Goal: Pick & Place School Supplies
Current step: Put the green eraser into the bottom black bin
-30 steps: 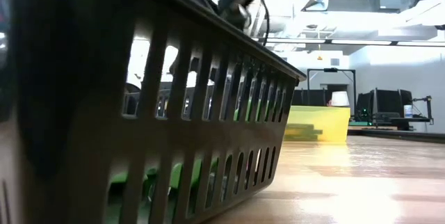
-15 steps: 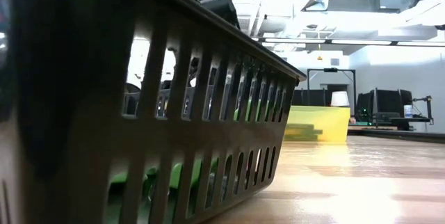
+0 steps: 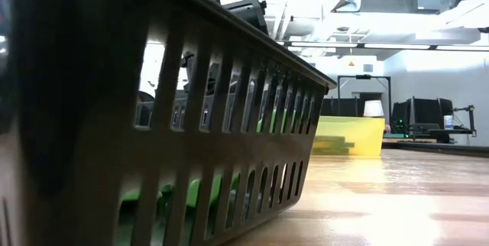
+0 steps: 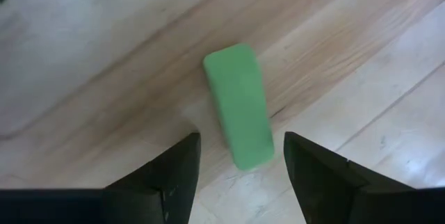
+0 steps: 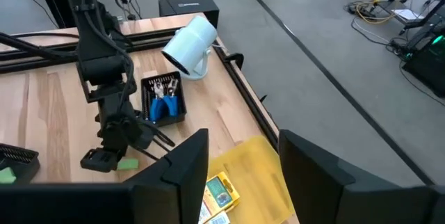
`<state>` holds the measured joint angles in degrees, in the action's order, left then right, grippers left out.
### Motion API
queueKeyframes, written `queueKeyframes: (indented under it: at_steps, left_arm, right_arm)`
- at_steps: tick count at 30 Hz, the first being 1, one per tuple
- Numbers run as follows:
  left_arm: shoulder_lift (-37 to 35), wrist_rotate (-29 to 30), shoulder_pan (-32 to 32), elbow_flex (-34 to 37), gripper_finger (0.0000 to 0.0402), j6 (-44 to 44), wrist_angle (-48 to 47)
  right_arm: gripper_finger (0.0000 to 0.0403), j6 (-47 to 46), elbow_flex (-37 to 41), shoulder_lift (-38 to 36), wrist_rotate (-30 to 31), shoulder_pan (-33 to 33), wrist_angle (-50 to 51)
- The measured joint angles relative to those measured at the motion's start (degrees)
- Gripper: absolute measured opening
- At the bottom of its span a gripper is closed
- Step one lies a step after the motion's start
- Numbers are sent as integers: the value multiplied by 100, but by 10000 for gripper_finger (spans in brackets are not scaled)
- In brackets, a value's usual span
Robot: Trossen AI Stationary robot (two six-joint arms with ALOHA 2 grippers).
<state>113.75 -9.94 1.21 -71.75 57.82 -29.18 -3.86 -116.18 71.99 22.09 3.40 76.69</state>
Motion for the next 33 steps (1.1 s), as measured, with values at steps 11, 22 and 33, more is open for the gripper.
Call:
queueKeyframes:
  at_steps: [11, 22, 33]
  left_arm:
    - [52, 248, 39, -299, 204, 162, 99]
    - [430, 125, 70, -450, 182, 85, 104]
    - [603, 61, 34, -466, 183, -643, 18]
  right_arm:
    - [164, 96, 2, 0, -24, 0, 0]
    - [164, 242, 0, 0, -254, 0, 0]
    - [164, 298, 1, 0, -260, 0, -2]
